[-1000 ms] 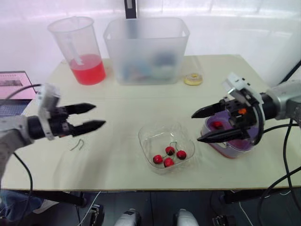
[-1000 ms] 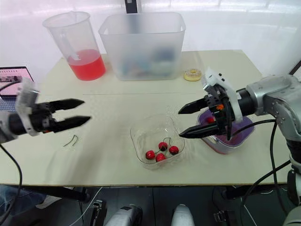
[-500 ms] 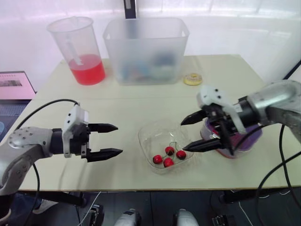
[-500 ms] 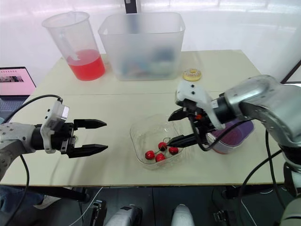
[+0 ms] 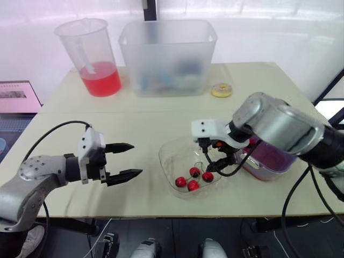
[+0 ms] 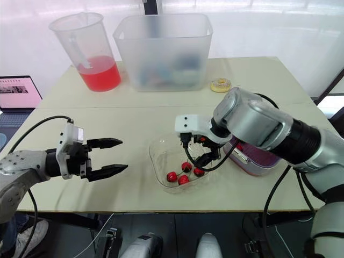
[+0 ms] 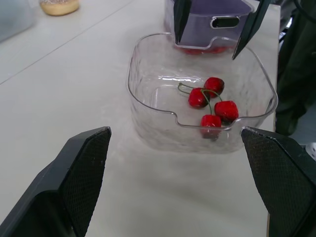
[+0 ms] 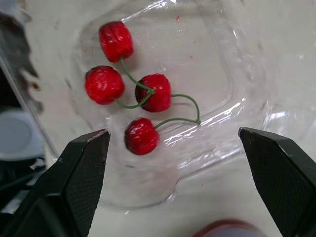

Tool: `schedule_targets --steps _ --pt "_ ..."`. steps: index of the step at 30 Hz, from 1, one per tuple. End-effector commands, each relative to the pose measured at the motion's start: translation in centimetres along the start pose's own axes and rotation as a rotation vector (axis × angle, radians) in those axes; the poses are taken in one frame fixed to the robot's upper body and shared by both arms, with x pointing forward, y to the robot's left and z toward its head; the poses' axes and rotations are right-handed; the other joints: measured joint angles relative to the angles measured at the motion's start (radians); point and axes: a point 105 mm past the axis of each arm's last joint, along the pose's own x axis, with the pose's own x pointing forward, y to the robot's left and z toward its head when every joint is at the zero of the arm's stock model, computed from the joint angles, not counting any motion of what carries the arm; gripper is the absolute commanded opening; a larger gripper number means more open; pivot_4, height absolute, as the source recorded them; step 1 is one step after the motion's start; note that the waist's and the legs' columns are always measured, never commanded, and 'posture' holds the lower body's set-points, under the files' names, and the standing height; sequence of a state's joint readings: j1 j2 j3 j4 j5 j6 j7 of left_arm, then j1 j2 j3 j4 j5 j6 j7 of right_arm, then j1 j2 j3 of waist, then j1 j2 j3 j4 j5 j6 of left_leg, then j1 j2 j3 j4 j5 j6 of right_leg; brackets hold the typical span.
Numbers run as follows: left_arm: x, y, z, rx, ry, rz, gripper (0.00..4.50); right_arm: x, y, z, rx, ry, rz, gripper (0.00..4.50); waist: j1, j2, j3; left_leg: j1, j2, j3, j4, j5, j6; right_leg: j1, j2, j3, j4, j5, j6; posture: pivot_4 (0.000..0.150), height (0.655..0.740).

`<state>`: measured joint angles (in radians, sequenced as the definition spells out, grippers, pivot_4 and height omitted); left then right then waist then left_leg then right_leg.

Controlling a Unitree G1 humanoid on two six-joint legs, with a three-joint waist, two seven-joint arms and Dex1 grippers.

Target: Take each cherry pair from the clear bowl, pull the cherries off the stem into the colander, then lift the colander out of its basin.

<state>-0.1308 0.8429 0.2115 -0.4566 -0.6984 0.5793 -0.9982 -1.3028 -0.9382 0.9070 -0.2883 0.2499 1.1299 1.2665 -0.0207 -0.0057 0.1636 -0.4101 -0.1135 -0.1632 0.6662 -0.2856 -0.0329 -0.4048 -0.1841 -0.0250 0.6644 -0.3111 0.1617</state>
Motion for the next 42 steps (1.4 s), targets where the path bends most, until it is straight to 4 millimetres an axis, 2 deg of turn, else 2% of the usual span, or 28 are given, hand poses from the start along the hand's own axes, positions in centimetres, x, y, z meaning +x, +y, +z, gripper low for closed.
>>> schedule_targets --steps 1,13,16,20,30,34,38,42 --pt "0.0 -0.2 0.9 0.051 -0.019 0.013 4.40 0.4 0.2 0.6 -0.068 0.012 0.003 4.50 0.000 0.000 0.000 0.000 0.000 0.000 0.000 0.000 0.000 0.000 0.000 0.000 0.000 0.000 0.000 0.150 0.7400" --pt "0.5 -0.4 1.2 0.045 -0.040 0.041 4.40 3.4 0.7 1.2 -0.205 0.054 0.037 4.50 0.000 0.000 0.000 0.000 0.000 0.000 0.000 0.000 0.000 0.000 0.000 0.000 0.000 0.000 0.000 0.150 0.7400" --pt "0.5 -0.2 2.1 0.026 -0.093 0.061 4.50 4.4 0.2 1.3 -0.221 0.064 0.033 3.58 0.000 0.000 0.000 0.000 0.000 0.000 0.000 0.000 0.000 0.000 0.000 0.000 0.000 0.000 0.000 0.150 0.7400" --pt "0.5 -0.2 2.3 0.027 -0.091 0.070 4.50 5.0 -0.3 1.3 -0.253 0.076 0.024 1.60 0.000 0.000 0.000 0.000 0.000 0.000 0.000 0.000 0.000 0.000 0.000 0.000 0.000 0.000 0.000 0.150 0.7400" --pt "0.2 0.2 2.2 0.034 -0.082 0.082 4.50 5.4 -0.5 1.8 -0.294 0.067 0.032 1.60 -0.001 0.000 0.000 0.000 0.000 -0.001 0.000 0.000 -0.001 0.000 0.000 0.000 0.000 0.000 0.000 0.150 0.7400" --pt "0.4 0.3 2.1 0.039 -0.073 0.077 4.50 5.6 -0.6 2.9 -0.336 0.033 0.021 1.60 -0.001 0.000 0.000 0.000 0.000 -0.001 0.000 0.000 -0.001 0.000 0.001 0.000 0.000 0.000 0.000 0.150 0.7400" --pt "0.6 0.4 2.2 0.040 -0.078 0.071 4.50 5.6 -0.7 5.2 -0.373 -0.045 -0.004 1.60 -0.006 0.000 0.000 0.000 0.000 -0.001 0.000 0.000 -0.001 0.000 0.001 0.000 0.000 0.000 0.000 0.150 0.7400" --pt "0.8 0.2 2.3 0.027 -0.088 0.052 4.50 5.3 -0.9 5.9 -0.372 -0.071 -0.010 1.60 -0.012 0.000 0.000 0.000 0.000 -0.002 0.000 0.001 -0.001 0.001 0.001 0.000 0.000 0.000 0.000 0.150 0.7400"
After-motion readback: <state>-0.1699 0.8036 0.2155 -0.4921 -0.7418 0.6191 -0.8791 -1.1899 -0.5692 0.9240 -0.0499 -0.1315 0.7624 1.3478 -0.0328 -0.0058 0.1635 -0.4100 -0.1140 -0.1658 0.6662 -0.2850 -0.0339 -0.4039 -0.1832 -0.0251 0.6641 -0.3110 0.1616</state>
